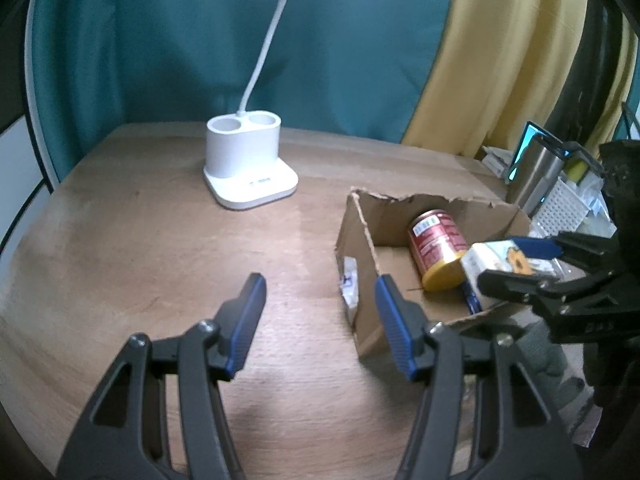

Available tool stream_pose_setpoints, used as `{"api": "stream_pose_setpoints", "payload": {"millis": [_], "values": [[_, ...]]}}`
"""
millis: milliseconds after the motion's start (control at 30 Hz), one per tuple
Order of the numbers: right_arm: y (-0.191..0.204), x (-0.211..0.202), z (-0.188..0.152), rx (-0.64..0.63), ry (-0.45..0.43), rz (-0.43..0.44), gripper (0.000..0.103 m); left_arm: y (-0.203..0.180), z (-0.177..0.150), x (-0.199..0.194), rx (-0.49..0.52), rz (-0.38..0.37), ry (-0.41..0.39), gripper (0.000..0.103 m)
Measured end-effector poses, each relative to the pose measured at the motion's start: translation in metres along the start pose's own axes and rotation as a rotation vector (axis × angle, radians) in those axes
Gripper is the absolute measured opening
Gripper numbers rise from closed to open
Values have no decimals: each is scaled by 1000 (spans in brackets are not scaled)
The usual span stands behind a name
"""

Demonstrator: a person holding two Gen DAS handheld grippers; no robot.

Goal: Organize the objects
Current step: 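Carry the capybara pack with the right tool while the left tool carries the tin can over the box, then lower the capybara pack into the box with the right tool while the left tool releases the can inside, then reach toward the grey glove and grasp it with the left tool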

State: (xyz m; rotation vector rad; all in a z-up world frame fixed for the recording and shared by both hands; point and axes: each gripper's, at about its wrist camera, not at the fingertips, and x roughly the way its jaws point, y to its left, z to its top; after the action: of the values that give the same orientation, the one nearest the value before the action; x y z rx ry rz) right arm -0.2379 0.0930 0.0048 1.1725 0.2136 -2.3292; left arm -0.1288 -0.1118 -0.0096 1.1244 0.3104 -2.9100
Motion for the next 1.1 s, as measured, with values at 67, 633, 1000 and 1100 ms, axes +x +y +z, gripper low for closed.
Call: {"api": "stream_pose_setpoints", "payload": {"millis": [67, 633, 1000, 1100], "values": [[1, 5, 0, 3, 16, 2, 77, 1, -1, 0, -1, -1, 0, 59], [0, 9, -6, 10, 26, 8, 82, -7, -6, -5, -7, 4, 10, 68], [-15, -25, -24, 46, -34, -31, 82, -27, -10, -18, 23, -16, -4, 70], [-19, -36, -31, 55, -46, -42, 82, -35, -11, -22, 34, -25, -7, 70]]}}
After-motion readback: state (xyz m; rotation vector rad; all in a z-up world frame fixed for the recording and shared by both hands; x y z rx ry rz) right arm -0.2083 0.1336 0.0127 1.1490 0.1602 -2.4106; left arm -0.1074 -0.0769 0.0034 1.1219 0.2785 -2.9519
